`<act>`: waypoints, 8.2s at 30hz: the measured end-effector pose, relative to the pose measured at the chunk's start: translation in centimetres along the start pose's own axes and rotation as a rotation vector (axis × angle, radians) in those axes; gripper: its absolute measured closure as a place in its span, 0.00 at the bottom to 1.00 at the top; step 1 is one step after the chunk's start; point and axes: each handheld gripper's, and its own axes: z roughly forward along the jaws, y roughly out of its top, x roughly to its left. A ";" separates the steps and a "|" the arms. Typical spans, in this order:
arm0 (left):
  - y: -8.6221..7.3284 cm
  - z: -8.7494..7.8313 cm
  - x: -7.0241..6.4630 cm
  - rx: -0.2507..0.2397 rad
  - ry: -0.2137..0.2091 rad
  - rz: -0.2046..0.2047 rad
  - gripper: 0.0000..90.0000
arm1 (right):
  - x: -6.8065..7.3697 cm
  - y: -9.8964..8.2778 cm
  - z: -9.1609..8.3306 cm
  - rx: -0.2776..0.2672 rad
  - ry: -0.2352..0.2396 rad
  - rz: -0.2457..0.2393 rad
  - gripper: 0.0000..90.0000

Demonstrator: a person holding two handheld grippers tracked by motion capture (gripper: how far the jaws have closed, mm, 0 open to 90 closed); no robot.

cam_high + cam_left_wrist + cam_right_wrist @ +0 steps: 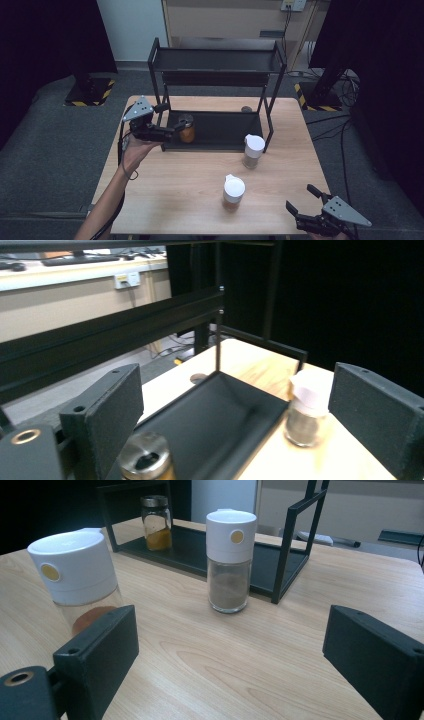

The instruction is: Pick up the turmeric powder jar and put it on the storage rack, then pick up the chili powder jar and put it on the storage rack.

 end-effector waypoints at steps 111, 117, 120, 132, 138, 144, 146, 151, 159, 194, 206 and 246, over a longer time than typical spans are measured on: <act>-17.5 -12.3 -6.3 0.017 0.120 -0.094 0.04 | 0.2 0.3 0.3 0.020 -0.002 -0.014 0.09; -17.6 -12.3 -6.3 0.013 0.118 -0.095 0.04 | 0.3 0.4 0.3 0.022 0.003 -0.016 0.09; -17.6 -12.3 -6.3 0.012 0.117 -0.098 0.04 | 0.2 0.5 0.3 0.022 0.004 -0.012 0.09; -17.6 -12.2 -6.2 0.021 0.110 -0.098 0.04 | 0.7 1.8 0.5 0.017 0.041 -0.006 0.09; -17.6 -12.1 -6.1 0.028 0.104 -0.099 0.04 | 1.6 3.2 1.2 0.018 0.085 -0.018 0.09; -17.7 -12.0 -6.0 0.027 0.101 -0.103 0.04 | 2.4 4.7 2.8 0.021 0.142 -0.034 0.09; -17.7 -12.0 -6.0 0.026 0.101 -0.102 0.04 | 2.6 5.3 3.3 0.019 0.161 -0.040 0.09; -17.7 -12.1 -6.0 0.025 0.099 -0.101 0.04 | 3.3 6.7 4.8 0.025 0.202 -0.059 0.09; -17.7 -12.1 -5.9 0.022 0.097 -0.104 0.04 | 4.6 7.9 7.0 0.050 0.246 -0.069 0.09; -17.6 -12.0 -5.9 0.027 0.089 -0.096 0.04 | 7.0 6.1 13.4 0.153 0.281 -0.044 0.19; -17.6 -12.0 -5.9 0.028 0.090 -0.094 0.04 | 7.4 5.0 13.5 0.136 0.254 -0.027 0.27; -17.6 -12.1 -5.9 0.028 0.090 -0.094 0.04 | 6.9 8.7 14.7 0.141 0.296 -0.096 0.34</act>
